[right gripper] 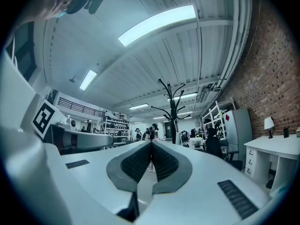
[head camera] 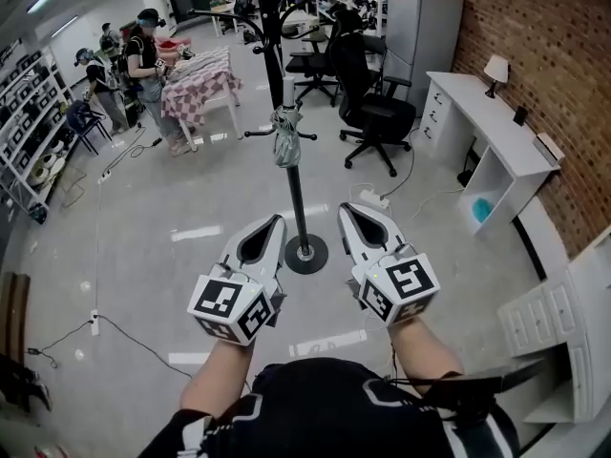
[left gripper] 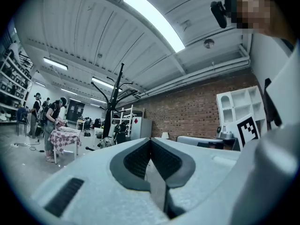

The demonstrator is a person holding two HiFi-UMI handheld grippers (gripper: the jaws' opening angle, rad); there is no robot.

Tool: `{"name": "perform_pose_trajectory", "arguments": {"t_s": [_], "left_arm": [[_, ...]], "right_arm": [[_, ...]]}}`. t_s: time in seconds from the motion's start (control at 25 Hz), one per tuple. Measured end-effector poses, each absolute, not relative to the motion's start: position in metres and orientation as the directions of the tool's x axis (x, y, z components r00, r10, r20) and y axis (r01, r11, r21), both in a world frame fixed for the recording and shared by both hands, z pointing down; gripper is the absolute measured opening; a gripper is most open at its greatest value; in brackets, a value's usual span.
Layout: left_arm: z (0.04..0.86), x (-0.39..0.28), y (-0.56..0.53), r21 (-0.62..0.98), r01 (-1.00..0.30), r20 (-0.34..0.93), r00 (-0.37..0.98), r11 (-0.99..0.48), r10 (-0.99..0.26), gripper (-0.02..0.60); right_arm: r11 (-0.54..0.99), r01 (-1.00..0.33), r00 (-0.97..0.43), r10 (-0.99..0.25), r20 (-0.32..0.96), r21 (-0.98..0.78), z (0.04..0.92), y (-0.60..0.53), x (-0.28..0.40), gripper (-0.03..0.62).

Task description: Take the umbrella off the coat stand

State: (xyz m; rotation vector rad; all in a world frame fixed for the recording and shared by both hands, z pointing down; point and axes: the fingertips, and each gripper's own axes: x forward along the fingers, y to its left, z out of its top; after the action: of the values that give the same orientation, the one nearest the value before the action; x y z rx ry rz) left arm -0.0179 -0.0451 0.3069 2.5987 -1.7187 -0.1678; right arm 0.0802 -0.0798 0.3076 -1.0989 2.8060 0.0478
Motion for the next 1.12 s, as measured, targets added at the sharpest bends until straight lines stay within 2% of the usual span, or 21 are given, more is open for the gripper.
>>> {"name": "perform_pose_trajectory", "arguments": {"t_s": [0.56,1.12], "left_arm": [[0.319,-0.009,-0.062,0.075,-0.927,-0.034,0.367,-0.368,-0.930,0.008],[0.329,-0.052,-0.098,0.129,-0.917,-0.057,0.373,-0.378,-0.926,0.008]], "right_arm": [[0.763,-0.645,-0.751,-0.644,-0.145,-0.051,0.311,-0.103,0.088,0.003],[0.769,-0.639,-0.764,-0.633,-0.121,0.008,0.308,-0.129,0.040,0.003]]}}
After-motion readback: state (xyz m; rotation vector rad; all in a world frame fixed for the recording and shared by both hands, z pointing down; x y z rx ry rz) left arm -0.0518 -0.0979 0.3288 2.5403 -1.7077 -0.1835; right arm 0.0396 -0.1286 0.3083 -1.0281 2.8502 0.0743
